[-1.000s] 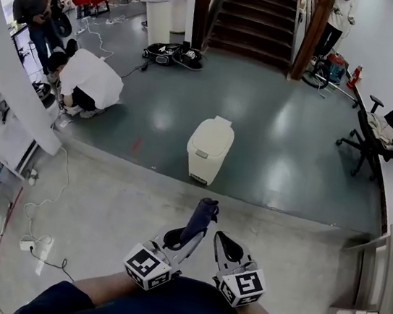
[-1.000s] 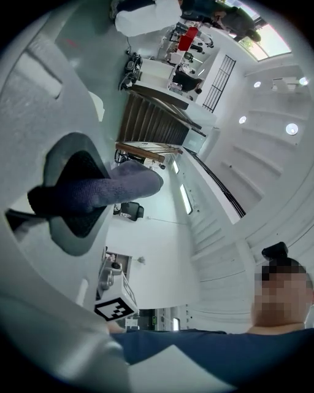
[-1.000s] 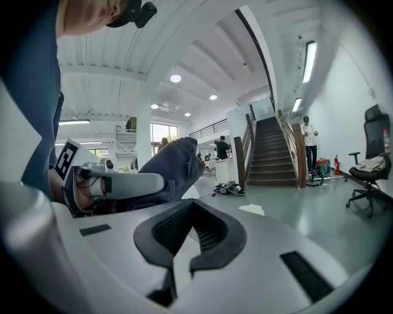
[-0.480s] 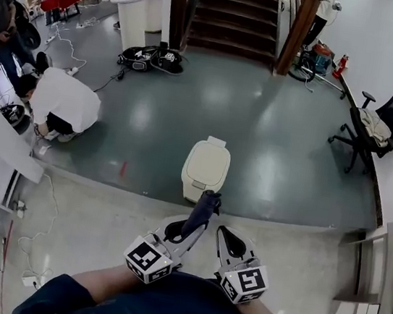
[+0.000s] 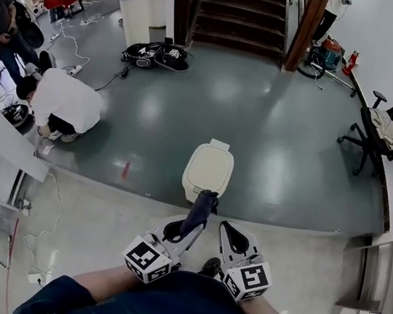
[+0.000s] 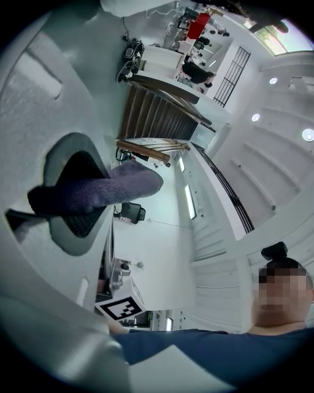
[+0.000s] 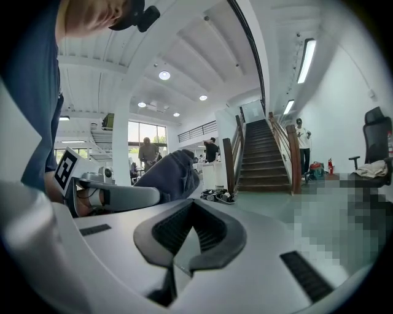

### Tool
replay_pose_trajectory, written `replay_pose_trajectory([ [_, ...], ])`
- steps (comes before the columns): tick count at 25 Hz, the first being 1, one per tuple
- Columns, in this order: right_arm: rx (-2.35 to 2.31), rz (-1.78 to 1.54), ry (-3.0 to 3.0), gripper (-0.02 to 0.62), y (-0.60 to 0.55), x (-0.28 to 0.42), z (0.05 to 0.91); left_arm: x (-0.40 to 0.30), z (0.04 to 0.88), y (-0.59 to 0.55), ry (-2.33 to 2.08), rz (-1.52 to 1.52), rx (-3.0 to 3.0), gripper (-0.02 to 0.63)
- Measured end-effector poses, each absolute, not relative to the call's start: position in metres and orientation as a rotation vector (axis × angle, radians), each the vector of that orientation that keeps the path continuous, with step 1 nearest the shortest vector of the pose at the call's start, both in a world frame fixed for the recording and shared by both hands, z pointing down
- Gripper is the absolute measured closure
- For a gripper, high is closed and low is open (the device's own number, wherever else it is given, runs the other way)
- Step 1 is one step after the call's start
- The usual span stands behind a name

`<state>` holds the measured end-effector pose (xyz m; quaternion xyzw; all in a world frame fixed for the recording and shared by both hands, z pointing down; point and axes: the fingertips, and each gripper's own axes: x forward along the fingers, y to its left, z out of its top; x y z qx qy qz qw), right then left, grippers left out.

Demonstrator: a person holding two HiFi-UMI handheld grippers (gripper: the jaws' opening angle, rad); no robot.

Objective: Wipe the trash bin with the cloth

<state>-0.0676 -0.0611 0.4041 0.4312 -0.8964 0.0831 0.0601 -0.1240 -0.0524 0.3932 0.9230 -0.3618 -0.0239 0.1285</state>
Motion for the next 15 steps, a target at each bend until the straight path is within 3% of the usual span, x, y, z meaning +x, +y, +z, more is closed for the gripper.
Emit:
replay_pose_trajectory([
  [15, 1.279, 0.327, -2.733, 0.591, -0.115, -0.024, 0.415, -0.104, 0.421, -0.127, -1.187, 0.056, 2.621, 0.555],
])
